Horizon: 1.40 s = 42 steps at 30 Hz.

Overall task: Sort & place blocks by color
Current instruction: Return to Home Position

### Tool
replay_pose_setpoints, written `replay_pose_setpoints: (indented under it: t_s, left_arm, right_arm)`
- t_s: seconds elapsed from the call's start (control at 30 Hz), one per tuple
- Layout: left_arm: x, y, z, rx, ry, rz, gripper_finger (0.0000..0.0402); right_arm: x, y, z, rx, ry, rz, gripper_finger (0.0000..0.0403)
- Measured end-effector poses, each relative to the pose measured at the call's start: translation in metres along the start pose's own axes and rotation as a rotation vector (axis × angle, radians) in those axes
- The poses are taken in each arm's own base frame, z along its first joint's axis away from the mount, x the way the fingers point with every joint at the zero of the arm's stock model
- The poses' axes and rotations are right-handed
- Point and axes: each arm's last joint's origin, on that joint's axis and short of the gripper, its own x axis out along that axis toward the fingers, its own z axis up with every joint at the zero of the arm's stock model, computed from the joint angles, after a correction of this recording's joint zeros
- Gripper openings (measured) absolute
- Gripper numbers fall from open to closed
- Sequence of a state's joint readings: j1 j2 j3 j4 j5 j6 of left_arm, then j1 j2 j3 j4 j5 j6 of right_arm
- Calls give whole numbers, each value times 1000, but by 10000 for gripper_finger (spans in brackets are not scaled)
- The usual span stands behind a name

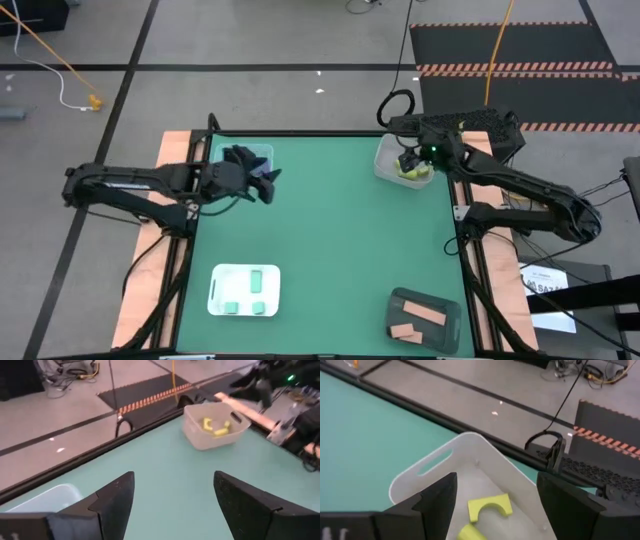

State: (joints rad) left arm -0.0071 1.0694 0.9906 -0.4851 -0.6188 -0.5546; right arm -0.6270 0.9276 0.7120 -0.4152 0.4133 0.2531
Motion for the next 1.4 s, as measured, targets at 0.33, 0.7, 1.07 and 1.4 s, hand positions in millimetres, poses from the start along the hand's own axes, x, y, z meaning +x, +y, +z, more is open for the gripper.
replay_pose_setpoints:
  t_s: [0.33, 0.7, 1.07, 1.4]
  left_arm:
    - [-52, 50, -5, -23, 98, 84, 273]
    - [-104, 93, -9, -60, 50, 38, 273]
    - [-87, 91, -44, -48, -42, -120, 273]
    - [-32, 76, -115, -113, -194, -342, 273]
  right_arm:
    - [-12, -3, 2, 75, -38, 44, 265]
    - [-13, -4, 0, 143, -18, 40, 265]
    - [-13, -4, 0, 110, -22, 40, 265]
    - [-13, -3, 2, 120, -43, 46, 265]
